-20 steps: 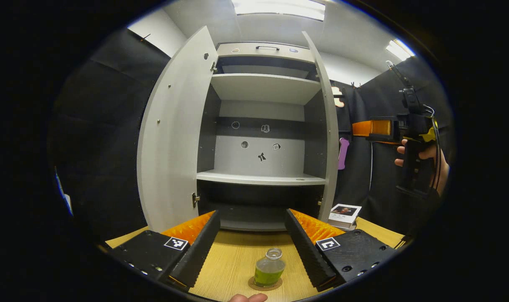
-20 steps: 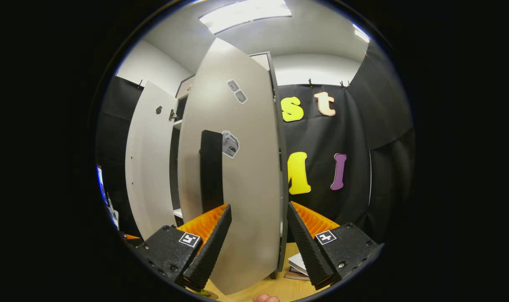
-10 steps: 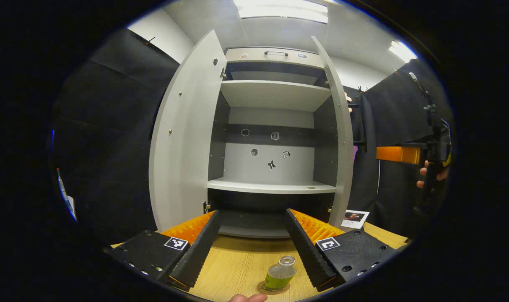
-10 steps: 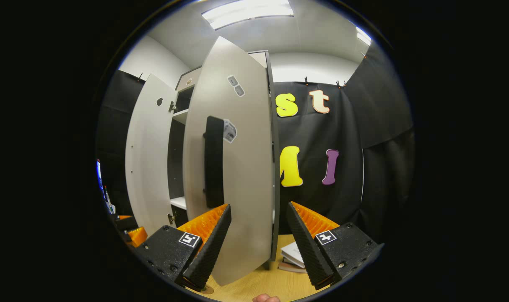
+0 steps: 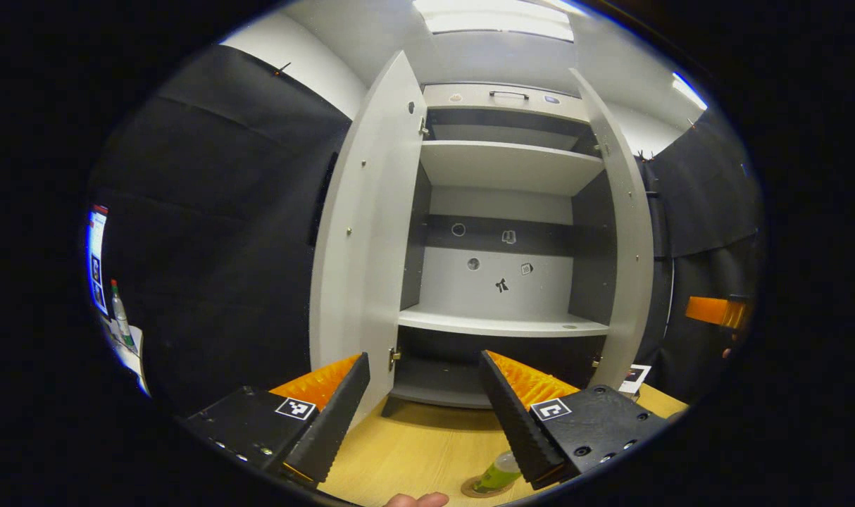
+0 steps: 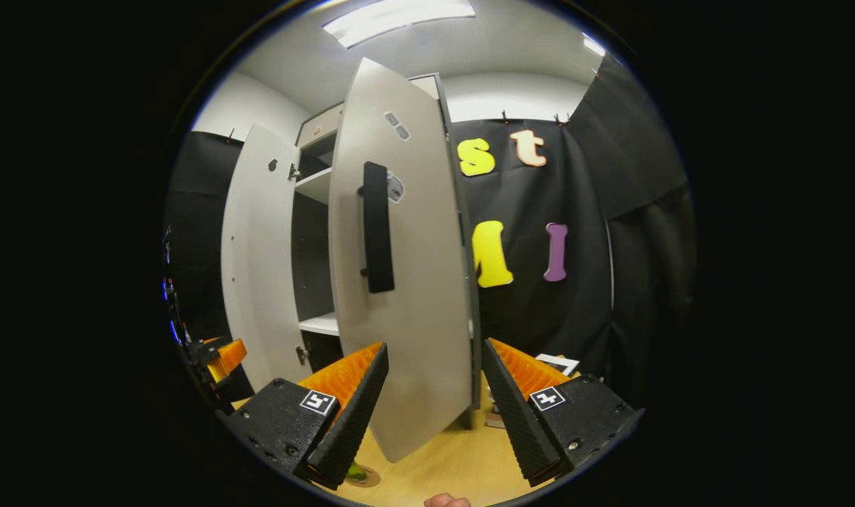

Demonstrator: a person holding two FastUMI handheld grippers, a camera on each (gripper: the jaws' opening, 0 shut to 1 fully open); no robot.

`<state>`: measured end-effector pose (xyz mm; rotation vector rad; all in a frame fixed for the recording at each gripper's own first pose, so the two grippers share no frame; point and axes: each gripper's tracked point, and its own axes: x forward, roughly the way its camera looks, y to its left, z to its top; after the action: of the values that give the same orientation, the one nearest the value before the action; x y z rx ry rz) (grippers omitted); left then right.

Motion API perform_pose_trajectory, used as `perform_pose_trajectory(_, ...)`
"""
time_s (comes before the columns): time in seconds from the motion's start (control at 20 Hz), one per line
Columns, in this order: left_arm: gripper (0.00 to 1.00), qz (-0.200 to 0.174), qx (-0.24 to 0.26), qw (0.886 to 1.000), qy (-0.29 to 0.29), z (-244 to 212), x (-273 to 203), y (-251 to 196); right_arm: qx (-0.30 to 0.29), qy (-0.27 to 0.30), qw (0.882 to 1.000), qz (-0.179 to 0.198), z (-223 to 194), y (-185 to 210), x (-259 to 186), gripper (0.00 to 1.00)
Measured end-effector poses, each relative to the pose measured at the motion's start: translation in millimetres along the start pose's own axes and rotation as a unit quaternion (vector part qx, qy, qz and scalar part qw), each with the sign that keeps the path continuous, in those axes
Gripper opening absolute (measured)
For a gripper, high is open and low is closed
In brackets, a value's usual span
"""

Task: Grasp the bottle in the cabinet with the left hand and place it on the coaster, then close the right door with the right hand and the left door with the left hand.

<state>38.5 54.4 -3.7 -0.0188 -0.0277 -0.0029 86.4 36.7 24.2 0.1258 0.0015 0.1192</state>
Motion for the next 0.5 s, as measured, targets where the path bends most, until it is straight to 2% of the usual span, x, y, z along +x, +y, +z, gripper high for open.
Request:
perform_pose_trajectory(0.15, 0.95, 0.014, 0.004, 1.0, -0.001, -1.2, -4.7, 9.6, 0.004, -0.021, 1.0, -0.004, 24.7, 5.3, 20.6, 0.82)
perform_pose_trajectory(0.2, 0.9, 0.015, 0.002, 1.0, 0.001, -3.2, -7.3, 10.6, 0.004, -0.024, 1.0, -0.006, 28.3, 6.2, 25.1, 0.82)
perform_pose_trajectory(0.25, 0.95, 0.016, 0.001, 1.0, 0.004, -5.1, -8.7, 11.4, 0.001, -0.023, 1.0, -0.015, 28.0, 4.3, 29.0, 0.82)
perform_pose_trajectory(0.3, 0.95, 0.016, 0.0, 1.0, 0.007, -8.5, -10.7, 12.4, -0.001, -0.021, 1.0, -0.015, 28.5, 4.4, 31.2, 0.82)
perform_pose_trajectory(0.5, 0.95, 0.014, -0.001, 1.0, 0.01, -13.2, -13.9, 13.3, 0.008, -0.009, 1.0, 0.016, 24.7, 27.9, 43.7, 0.82)
